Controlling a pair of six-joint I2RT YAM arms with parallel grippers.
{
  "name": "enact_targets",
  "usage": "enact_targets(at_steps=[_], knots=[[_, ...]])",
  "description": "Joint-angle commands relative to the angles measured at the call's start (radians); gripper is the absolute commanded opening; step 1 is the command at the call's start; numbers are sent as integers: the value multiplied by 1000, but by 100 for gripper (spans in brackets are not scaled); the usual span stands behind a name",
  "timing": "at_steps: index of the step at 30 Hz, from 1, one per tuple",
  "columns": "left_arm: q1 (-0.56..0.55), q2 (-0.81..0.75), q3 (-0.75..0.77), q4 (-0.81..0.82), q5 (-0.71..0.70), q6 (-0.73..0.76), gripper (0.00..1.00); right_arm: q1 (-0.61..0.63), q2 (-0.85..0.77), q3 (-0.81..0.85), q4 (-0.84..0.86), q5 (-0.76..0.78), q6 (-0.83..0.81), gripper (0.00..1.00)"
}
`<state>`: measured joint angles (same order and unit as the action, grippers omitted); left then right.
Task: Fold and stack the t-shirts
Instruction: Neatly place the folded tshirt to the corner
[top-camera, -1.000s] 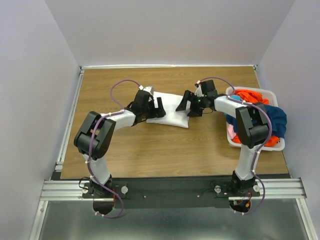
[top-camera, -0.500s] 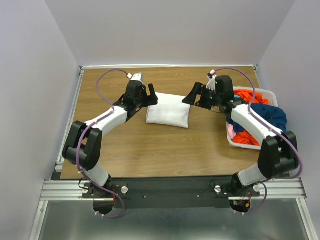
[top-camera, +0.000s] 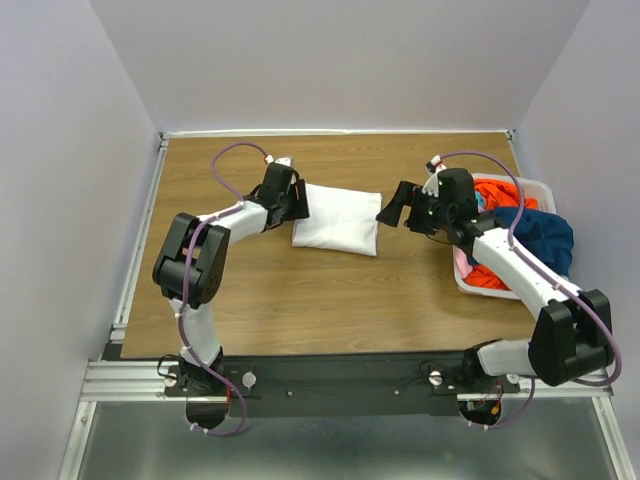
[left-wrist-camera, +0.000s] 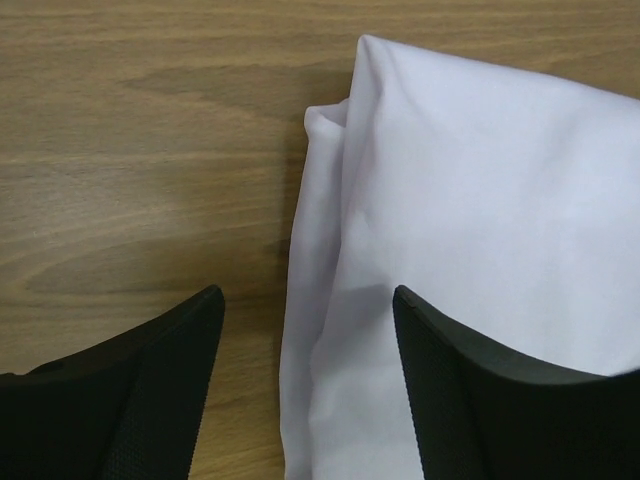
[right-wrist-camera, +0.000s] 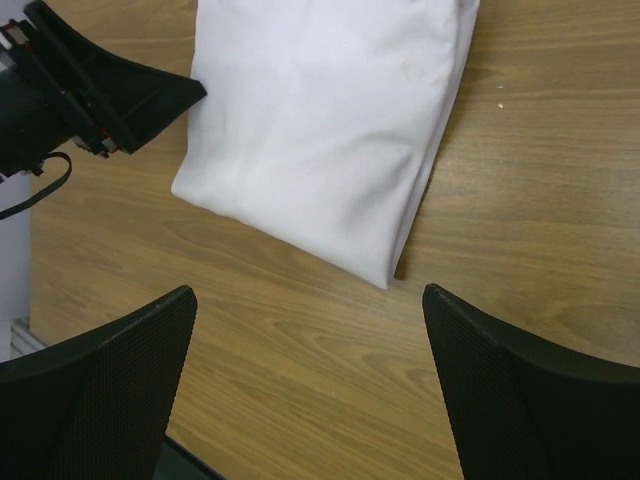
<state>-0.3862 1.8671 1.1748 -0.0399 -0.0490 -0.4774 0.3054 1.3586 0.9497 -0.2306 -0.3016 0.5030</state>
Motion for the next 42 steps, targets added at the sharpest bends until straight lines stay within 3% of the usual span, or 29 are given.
enact_targets(at_steps=[1,7,10,11,17,26,39,42], knots=[[4,56,31,-21,44,28,70,-2,-53,-22,-22,78,-23,100],[-20,98,20,-9,87,30,52,-3,-84,-29,-32,133,-31,100],[-23,110,39,-12,103,36,17,-3,-88,-28,-32,136,-32,100],[-23,113,46,-21,91,37,0,-3,-92,-28,-32,137,-34,100],[-8,116,164,-130,-81,100,0,-3,-99,-35,-32,183,-55,100],[165,142,310,-161,-107,299,0,-3,-119,-46,-32,269,-90,100],[453,407,638,-221,-158,411,0,-8,-81,-51,-32,412,-124,100],[495,486,810,-265,-164,447,0,-11,-61,-43,-33,423,-127,100]])
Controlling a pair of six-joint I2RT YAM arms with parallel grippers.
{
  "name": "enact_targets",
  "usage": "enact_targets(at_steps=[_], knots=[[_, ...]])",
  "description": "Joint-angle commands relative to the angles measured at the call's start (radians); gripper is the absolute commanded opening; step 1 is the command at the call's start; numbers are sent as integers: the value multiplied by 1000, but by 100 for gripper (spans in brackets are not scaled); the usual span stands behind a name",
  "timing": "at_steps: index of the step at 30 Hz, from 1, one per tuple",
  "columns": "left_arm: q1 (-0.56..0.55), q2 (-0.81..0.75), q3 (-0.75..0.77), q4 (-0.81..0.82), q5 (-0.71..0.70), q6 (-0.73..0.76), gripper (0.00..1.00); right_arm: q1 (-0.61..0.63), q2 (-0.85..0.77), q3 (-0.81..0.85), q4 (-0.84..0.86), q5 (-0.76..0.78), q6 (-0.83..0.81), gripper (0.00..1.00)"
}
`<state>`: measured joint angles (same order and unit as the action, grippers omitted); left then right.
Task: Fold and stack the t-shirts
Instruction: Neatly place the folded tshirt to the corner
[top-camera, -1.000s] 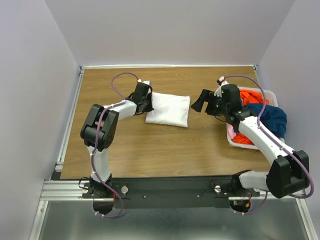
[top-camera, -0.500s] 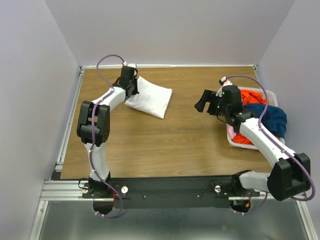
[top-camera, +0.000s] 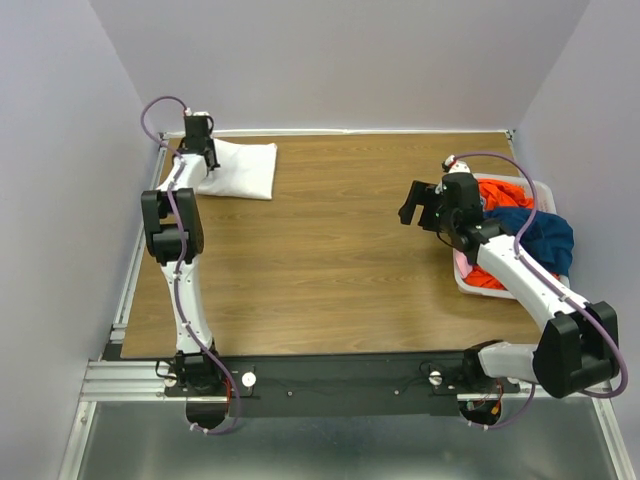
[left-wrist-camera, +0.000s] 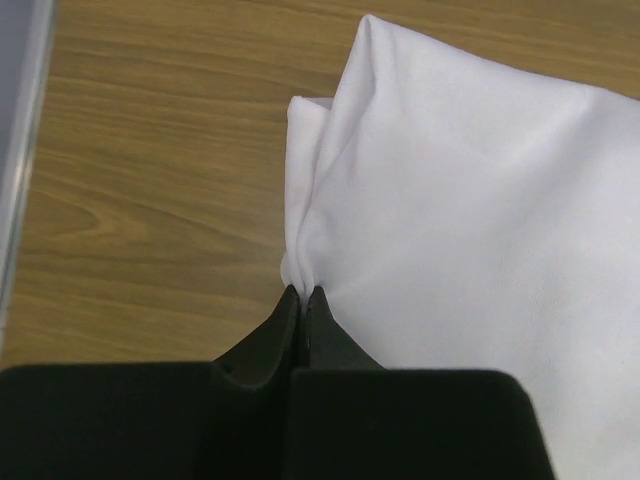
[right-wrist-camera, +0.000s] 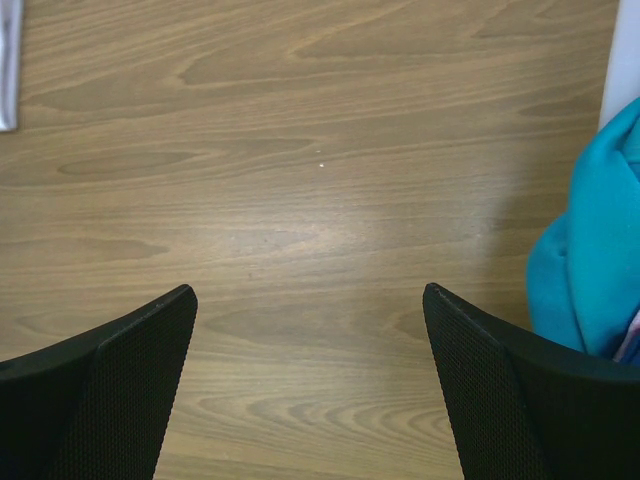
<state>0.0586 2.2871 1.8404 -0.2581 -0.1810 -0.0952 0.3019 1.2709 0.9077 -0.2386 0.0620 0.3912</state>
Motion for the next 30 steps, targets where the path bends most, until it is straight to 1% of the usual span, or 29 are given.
enact_targets(at_steps=[1,3,7,12,15,16,17,18,19,24,26,27,29,30], knots=[[58,86,176,-68,-32,77,0,-9,31,2,-27,62,-17,100],[82,138,267,-89,-40,91,0,-9,36,2,-28,70,-18,100],[118,199,360,-101,-44,164,0,-10,38,2,-33,99,-17,100],[138,238,424,-82,-69,213,0,-12,44,8,-34,116,-17,100],[144,258,500,-99,-90,207,0,-12,50,14,-34,124,-9,100],[145,255,506,-96,-95,200,9,-14,51,16,-34,122,-9,100],[145,250,508,-96,-95,199,31,-14,51,16,-36,121,-6,100],[145,236,510,-86,-107,192,89,-12,51,19,-36,113,-3,100],[145,229,511,-86,-115,186,98,-12,50,19,-37,110,-2,100],[145,144,510,-118,-97,115,98,-12,12,13,-39,108,6,100],[139,75,490,-128,-46,57,98,-12,-1,5,-41,95,12,100],[136,16,476,-128,-22,40,98,-12,-8,2,-41,87,12,100],[120,-50,415,-118,36,-10,98,-12,-28,-12,-42,71,14,100],[112,-123,355,-107,52,-27,98,-12,-39,-18,-42,65,14,100]])
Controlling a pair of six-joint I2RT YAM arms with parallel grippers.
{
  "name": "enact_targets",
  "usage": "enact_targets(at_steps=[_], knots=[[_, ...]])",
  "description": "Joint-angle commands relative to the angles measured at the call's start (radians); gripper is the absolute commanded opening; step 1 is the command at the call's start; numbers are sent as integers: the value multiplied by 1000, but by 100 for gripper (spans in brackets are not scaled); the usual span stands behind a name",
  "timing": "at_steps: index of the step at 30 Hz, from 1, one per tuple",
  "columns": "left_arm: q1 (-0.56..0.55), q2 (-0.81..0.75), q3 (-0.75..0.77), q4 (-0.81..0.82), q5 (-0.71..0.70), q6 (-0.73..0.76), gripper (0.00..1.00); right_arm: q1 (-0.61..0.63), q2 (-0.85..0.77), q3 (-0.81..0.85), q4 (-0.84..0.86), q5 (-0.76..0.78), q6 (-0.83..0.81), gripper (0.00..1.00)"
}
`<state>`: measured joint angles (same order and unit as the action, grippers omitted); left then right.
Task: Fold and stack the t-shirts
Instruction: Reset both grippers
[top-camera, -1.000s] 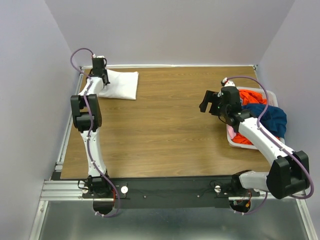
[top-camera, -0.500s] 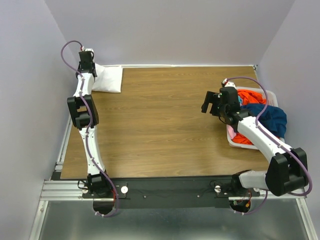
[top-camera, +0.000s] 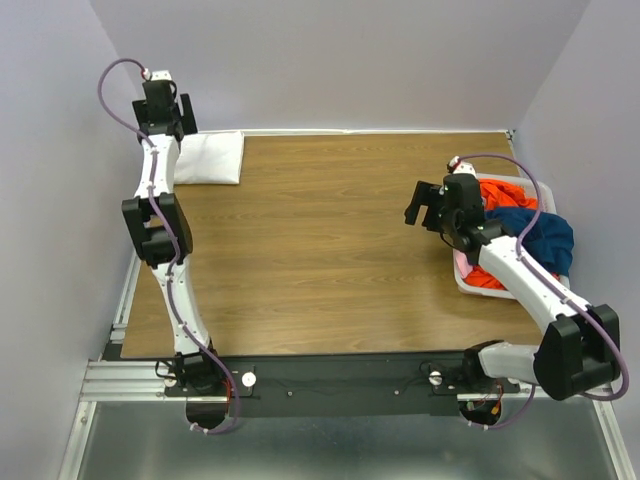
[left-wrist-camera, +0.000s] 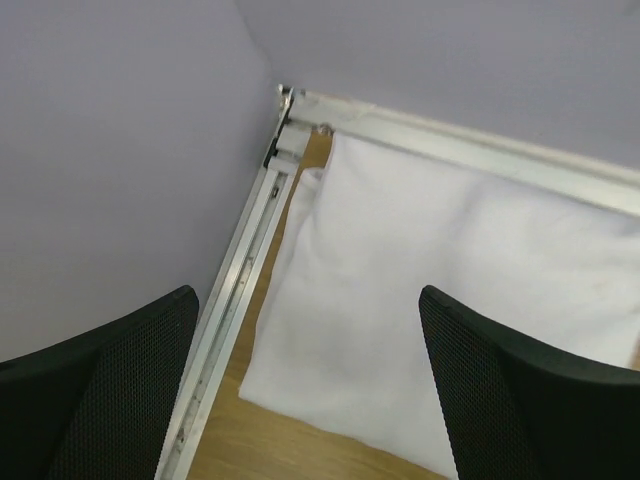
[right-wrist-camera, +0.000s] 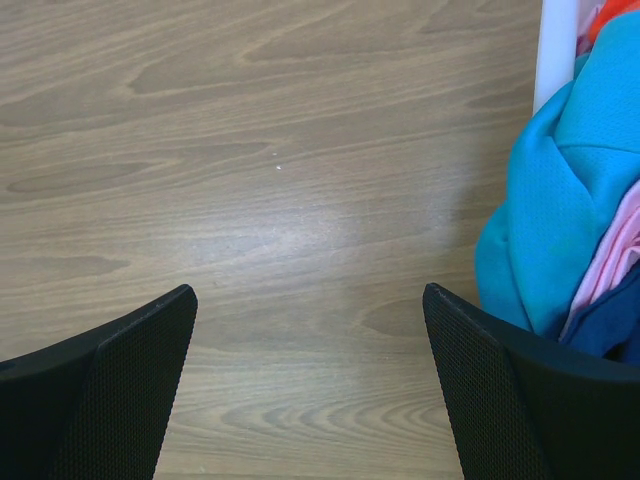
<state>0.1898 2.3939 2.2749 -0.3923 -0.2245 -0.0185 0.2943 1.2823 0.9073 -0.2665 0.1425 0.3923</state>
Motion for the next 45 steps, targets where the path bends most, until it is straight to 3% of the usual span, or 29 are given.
enact_targets(at_steps=[1,10,16,19,27,34,45], knots=[[-27,-267,-113,41,108,-119,98,-4,-52,-21,-16,-21,13,100],[-219,-617,-487,144,91,-253,98,-4,26,-44,-16,-125,48,100],[-309,-823,-819,270,126,-348,98,-4,8,-123,-28,-90,80,100],[-352,-887,-915,294,126,-376,98,-4,-26,-156,-43,-63,100,100],[-400,-1056,-1110,291,80,-423,98,-7,-167,-242,-165,45,158,100],[-406,-1207,-1252,262,54,-463,98,-6,-320,-177,-168,-121,92,100],[-418,-1326,-1301,219,-4,-521,98,-4,-420,-171,-165,-126,65,100]])
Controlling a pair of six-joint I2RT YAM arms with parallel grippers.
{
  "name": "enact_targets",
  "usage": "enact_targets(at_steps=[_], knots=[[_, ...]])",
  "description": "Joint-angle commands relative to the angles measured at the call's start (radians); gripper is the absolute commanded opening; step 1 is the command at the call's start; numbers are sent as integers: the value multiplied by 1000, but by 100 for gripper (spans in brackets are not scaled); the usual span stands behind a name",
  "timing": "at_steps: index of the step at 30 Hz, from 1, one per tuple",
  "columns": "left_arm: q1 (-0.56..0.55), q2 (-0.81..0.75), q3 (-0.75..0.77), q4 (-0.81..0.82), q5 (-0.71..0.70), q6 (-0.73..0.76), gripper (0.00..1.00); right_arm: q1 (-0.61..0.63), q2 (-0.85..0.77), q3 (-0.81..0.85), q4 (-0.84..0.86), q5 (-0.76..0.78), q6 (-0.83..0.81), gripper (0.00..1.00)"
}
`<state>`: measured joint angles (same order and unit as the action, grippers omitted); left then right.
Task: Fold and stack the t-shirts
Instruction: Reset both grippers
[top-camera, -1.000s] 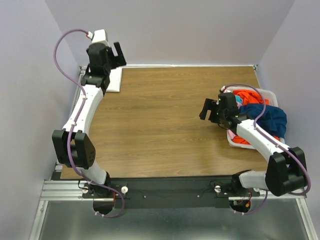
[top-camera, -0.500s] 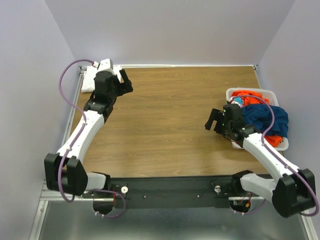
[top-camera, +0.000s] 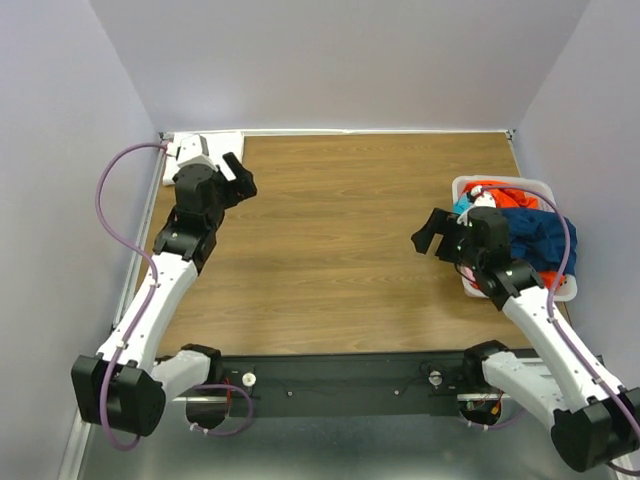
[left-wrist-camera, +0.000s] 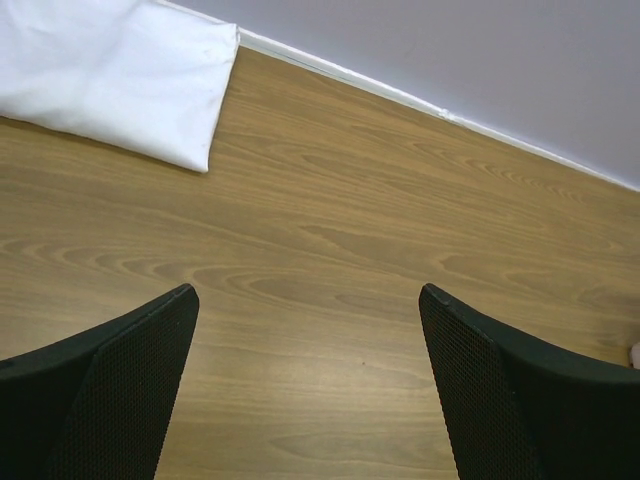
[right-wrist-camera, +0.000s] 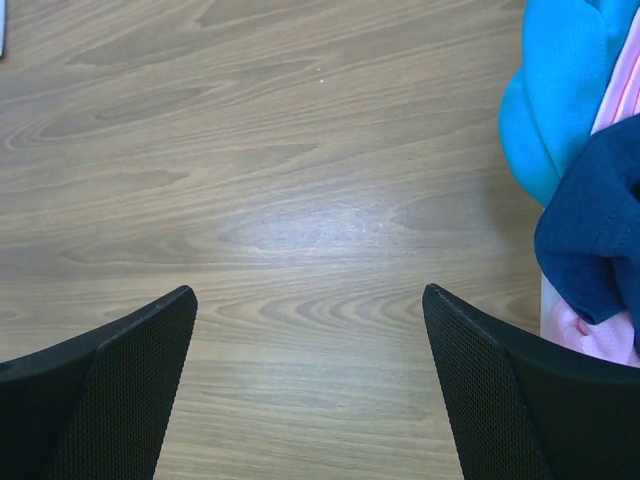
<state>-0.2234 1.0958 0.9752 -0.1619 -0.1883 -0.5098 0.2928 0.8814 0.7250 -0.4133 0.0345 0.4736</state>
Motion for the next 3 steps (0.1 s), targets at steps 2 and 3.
enact_targets(at_steps=[2,3], knots=[[-5,-33,-4,-11,-36,-30,98,-4,-22,16,-18,-19,-13,100],[-5,-37,-7,-13,-37,-35,98,-4,-21,25,-18,-21,-15,100]])
